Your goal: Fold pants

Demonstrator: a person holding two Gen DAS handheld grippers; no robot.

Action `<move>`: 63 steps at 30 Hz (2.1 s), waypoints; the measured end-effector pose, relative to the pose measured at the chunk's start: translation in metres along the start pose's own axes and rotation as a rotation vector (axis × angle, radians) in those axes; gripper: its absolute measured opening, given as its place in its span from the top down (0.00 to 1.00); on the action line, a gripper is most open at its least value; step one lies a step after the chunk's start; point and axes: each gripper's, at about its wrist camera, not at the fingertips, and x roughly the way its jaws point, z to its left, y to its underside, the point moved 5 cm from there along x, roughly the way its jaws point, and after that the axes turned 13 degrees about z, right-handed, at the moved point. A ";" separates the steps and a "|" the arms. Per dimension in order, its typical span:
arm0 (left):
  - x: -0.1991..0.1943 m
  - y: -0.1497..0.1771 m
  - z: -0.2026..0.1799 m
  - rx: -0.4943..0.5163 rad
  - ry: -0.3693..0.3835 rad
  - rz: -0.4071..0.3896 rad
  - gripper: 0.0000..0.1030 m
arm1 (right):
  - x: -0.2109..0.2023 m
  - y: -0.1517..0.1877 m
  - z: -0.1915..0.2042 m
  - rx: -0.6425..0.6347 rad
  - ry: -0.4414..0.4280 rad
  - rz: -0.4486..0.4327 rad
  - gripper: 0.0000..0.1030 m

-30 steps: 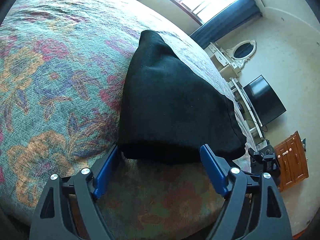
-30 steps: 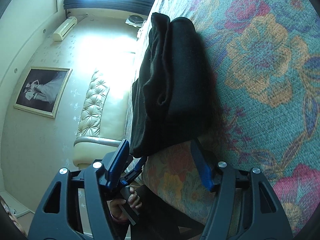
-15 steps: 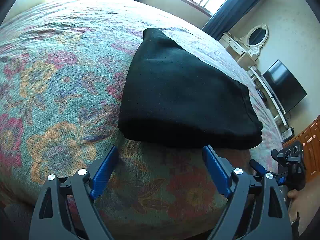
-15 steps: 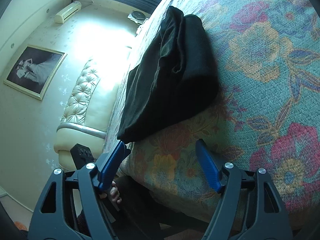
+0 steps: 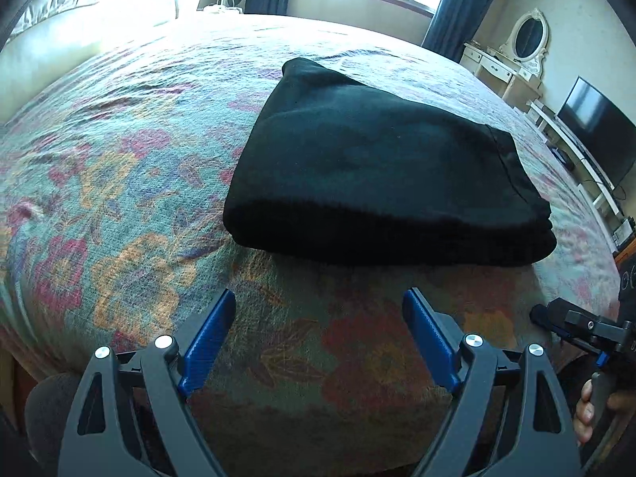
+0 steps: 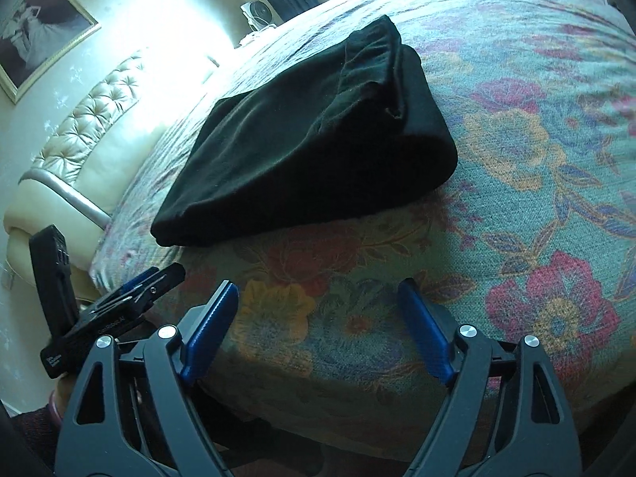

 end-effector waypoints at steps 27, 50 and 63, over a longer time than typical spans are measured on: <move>-0.026 -0.003 -0.002 0.020 -0.087 -0.129 0.18 | -0.011 -0.012 -0.001 -0.021 0.262 -0.125 0.14; -0.037 -0.005 -0.013 0.061 -0.111 -0.157 0.16 | -0.013 -0.006 0.004 -0.024 0.250 -0.120 0.14; -0.056 -0.011 -0.023 0.074 -0.112 -0.234 0.14 | -0.012 -0.004 0.005 -0.018 0.243 -0.115 0.14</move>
